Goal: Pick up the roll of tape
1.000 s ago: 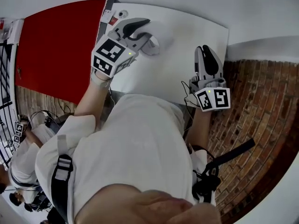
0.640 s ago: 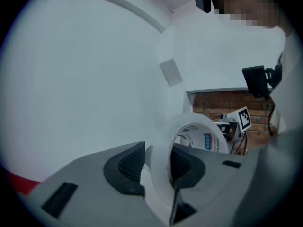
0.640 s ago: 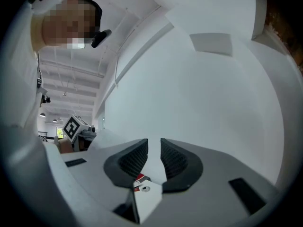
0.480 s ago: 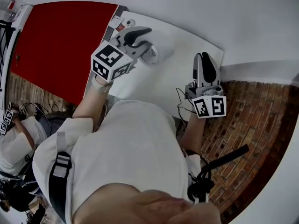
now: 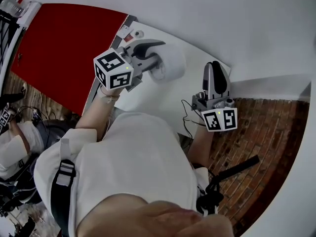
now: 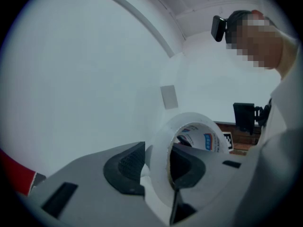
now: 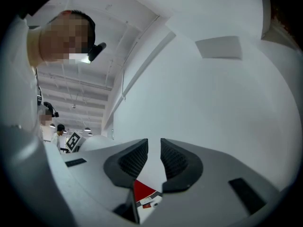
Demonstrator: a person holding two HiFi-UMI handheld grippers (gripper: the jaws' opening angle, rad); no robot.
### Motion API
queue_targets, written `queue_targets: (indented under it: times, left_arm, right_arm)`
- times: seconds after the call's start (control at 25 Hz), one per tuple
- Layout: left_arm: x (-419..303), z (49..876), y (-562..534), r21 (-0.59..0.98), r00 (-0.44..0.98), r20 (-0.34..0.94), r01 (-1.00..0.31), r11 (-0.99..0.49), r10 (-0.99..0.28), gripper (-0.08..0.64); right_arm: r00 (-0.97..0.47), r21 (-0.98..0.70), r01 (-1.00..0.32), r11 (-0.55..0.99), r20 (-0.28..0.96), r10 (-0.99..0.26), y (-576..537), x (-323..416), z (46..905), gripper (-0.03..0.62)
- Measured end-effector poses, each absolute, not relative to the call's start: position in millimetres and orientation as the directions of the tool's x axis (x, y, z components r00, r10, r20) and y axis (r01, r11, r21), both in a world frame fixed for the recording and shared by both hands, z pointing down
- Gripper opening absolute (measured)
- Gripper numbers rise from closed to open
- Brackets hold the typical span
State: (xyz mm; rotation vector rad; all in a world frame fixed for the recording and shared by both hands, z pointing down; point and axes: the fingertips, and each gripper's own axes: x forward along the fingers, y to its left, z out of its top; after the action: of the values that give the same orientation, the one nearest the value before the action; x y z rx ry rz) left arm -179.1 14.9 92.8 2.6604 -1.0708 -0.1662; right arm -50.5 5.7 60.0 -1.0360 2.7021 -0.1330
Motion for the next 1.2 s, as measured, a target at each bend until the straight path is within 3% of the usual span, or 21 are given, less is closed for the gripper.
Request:
queue_targets:
  times: [0.28, 1.2]
  left_arm:
    - [-176.4, 78.4, 19.8, 0.358, 0.744, -0.086, -0.597, -0.718, -0.662, 0.114]
    - [-173.9, 90.3, 5.5, 0.376, 0.750, -0.069, -0.592, -0.713, -0.658, 0.115]
  right_arm:
    - [-0.726, -0.232, -0.606, 0.761, -0.231, -0.648, 7.9, -51.7, 50.4, 0.064]
    - [-0.734, -0.204, -0.615, 0.762, -0.204, -0.647, 0.4, -46.4, 60.7, 0.064]
